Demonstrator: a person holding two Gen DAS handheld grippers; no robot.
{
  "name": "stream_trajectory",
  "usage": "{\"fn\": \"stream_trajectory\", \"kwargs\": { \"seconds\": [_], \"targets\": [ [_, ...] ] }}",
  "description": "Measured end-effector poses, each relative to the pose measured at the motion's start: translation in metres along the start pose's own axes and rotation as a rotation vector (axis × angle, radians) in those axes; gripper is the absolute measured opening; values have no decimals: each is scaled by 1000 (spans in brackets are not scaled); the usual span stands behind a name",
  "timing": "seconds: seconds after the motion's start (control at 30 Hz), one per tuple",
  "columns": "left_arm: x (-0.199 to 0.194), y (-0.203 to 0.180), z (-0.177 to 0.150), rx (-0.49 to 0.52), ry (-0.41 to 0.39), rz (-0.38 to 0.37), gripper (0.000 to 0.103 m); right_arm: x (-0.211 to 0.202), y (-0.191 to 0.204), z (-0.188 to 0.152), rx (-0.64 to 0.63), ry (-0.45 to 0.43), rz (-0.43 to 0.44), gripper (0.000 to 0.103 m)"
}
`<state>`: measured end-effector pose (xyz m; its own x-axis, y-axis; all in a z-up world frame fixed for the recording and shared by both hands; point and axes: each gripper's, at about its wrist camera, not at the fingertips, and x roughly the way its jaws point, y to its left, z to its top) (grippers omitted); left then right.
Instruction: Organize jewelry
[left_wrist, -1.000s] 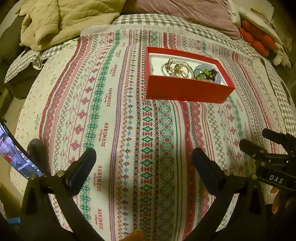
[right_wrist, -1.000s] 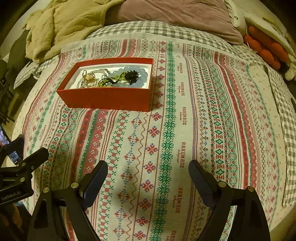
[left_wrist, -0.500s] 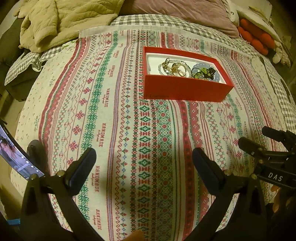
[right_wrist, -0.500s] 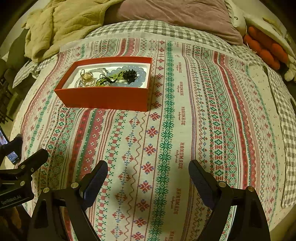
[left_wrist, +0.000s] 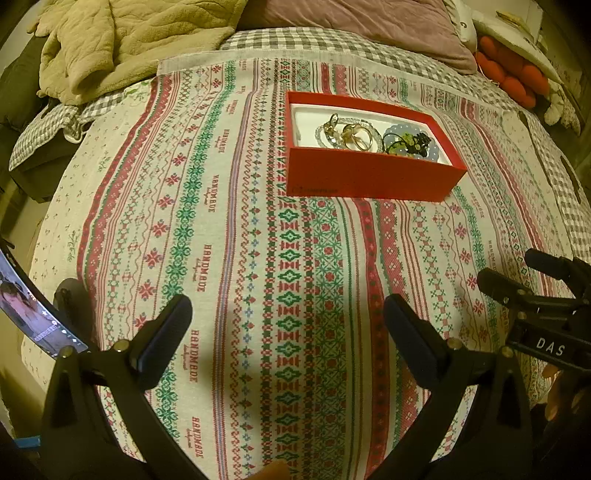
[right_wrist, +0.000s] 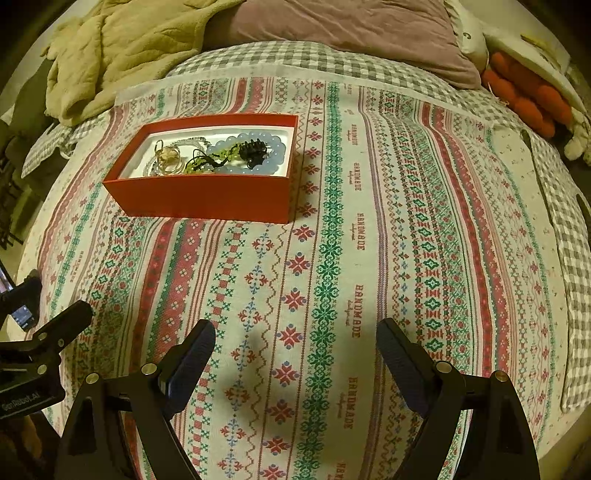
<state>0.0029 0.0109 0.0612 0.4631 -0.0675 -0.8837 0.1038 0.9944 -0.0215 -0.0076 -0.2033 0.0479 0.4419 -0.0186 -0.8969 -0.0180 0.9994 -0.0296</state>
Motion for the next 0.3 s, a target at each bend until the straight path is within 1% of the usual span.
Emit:
{"fn": "stream_trajectory", "kwargs": {
  "seconds": [0.2, 0.27, 0.3],
  "targets": [
    [6, -1, -3, 17, 8, 9, 103, 0, 2, -1, -2, -21, -11, 90],
    [12, -1, -7, 19, 1, 7, 103, 4, 3, -3, 3, -48, -33, 90],
    [16, 1, -10, 13, -15, 12, 103, 8, 4, -6, 10, -66, -38, 90]
  ]
}}
